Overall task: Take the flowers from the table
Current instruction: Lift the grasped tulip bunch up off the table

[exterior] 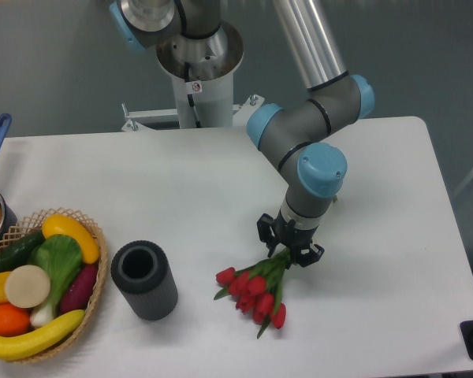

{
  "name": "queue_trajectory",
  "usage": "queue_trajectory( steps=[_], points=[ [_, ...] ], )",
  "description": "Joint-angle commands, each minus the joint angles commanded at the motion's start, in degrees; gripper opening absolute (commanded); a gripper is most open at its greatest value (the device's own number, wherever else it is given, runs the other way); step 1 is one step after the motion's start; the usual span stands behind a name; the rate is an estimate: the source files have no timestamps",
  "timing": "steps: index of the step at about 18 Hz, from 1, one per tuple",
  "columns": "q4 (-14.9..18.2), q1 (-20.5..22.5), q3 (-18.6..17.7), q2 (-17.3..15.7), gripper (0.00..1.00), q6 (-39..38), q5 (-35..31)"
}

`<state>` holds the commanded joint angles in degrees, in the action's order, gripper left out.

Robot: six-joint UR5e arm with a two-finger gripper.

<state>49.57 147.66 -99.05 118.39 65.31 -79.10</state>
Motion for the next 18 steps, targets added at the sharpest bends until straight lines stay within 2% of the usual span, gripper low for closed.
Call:
queue_trajectory(
  steps=[1, 6, 7, 9, 13, 15, 18],
  points=[
    [0.0, 0.0, 0.3, 0.1, 0.09, -0.4, 0.0],
    [0.0, 0.0, 3.6, 0.1, 0.06, -0.5, 0.2],
    [0.0, 0.0, 3.8, 0.1, 0.02, -0.5, 0.2],
    [0.0, 0.0, 3.8, -0.1, 0.02, -0.4, 0.2],
    [0.0, 0.2, 4.0, -4.7, 0.02, -0.2, 1.7],
    [0.0, 1.0, 4.5, -7.4, 0.02, -0.2, 8.0],
    [0.0, 4.0, 5.3, -10.7, 0.02, -0.6, 21.7]
  ],
)
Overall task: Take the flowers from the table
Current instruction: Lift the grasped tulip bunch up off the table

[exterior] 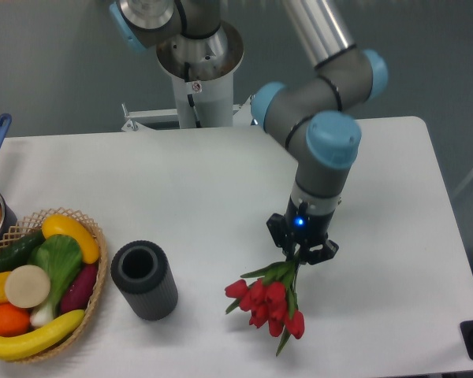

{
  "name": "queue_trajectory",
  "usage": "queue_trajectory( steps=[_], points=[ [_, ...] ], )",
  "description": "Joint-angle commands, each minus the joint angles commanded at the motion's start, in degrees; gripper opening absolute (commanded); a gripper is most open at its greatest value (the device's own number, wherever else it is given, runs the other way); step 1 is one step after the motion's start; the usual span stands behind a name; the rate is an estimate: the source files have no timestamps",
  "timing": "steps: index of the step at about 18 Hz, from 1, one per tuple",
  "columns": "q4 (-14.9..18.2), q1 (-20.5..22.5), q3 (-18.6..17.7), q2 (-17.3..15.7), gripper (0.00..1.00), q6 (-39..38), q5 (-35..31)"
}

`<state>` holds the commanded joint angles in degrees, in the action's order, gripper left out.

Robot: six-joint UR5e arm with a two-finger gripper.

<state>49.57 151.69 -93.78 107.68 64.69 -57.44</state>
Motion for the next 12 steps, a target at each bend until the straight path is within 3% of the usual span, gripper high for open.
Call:
queue_trajectory(
  steps=[3, 6, 9, 12],
  points=[
    [0.1, 4.0, -1.1, -3.9, 0.02, 0.0, 9.7],
    [0.1, 7.1, -1.4, -5.6, 0.02, 0.0, 18.5],
    [0.1, 10.6, -2.7, -6.9, 0.02, 0.0, 23.4],
    [0.0, 11.3, -3.7, -7.5, 0.02, 0.3, 24.8]
  ],
)
